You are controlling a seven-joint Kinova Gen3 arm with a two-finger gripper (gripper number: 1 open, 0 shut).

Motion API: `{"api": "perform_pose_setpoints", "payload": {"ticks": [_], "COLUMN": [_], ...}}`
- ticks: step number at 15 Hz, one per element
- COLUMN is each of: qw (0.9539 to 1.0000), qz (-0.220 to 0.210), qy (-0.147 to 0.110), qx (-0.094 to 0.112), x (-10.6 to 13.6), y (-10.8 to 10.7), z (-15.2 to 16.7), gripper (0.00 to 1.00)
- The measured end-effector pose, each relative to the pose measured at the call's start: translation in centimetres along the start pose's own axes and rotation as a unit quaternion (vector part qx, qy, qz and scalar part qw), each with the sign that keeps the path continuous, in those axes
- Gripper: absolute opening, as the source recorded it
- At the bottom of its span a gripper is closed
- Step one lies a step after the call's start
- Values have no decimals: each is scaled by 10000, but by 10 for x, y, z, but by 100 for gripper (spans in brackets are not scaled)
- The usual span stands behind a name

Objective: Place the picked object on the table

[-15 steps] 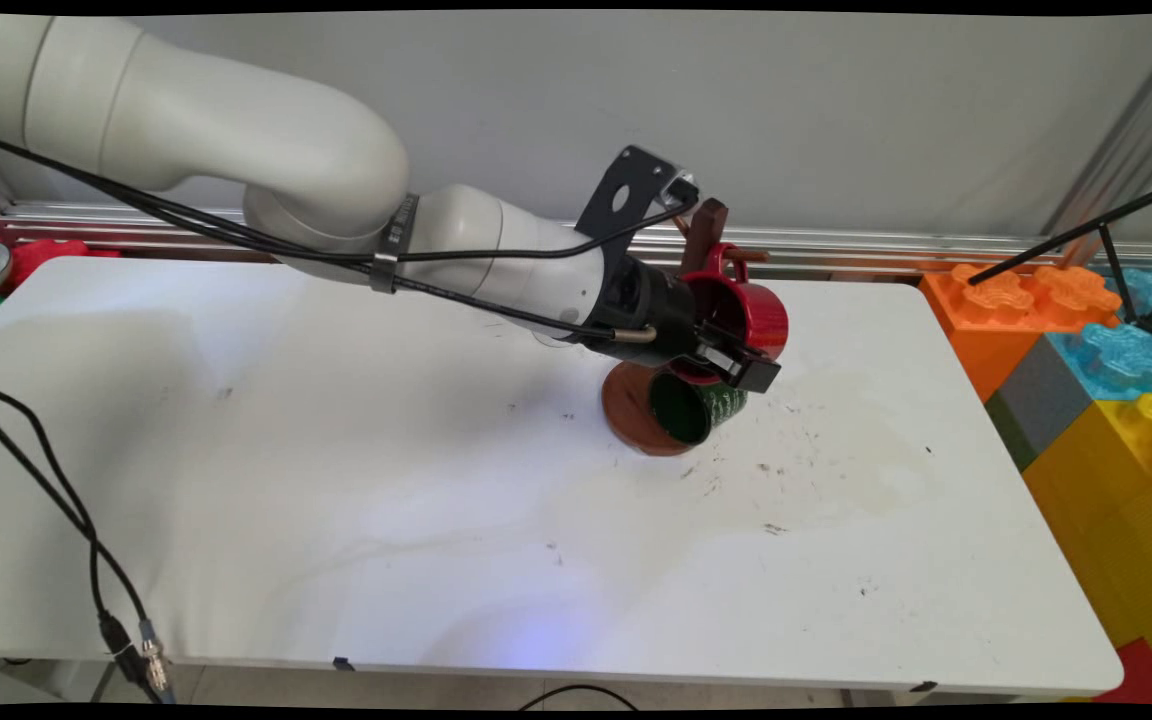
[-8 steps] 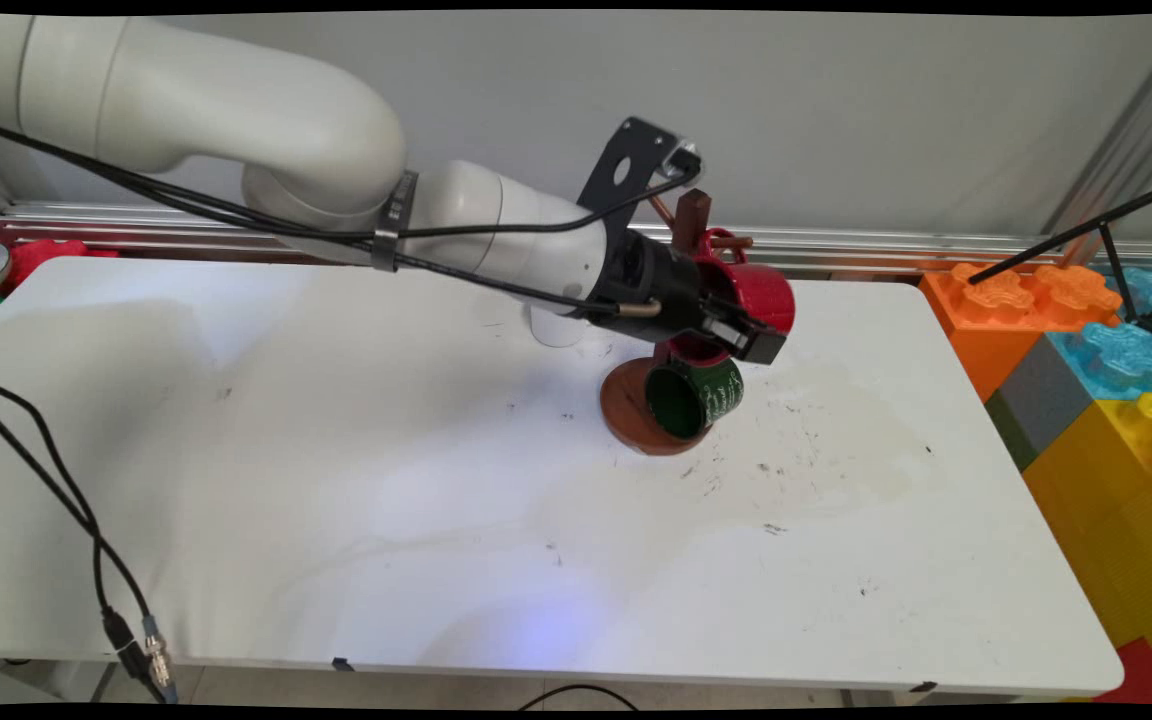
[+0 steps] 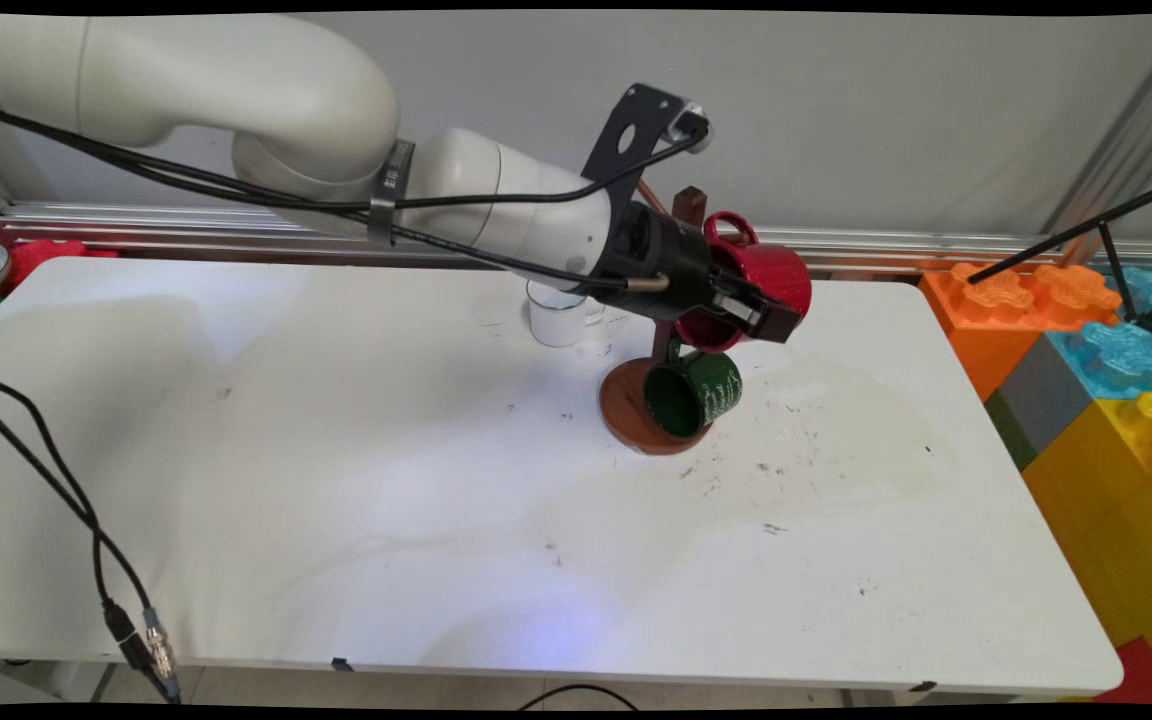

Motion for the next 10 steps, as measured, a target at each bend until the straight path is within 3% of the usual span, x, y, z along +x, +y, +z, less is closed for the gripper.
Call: {"api": "perform_pose_setpoints", "payload": {"ticks": [10], "qw": [9998], "qz": [-42], "qy": [25], "qx": [-191], "x": [11], "y": [11], "z": [-15], "gripper": [0]}}
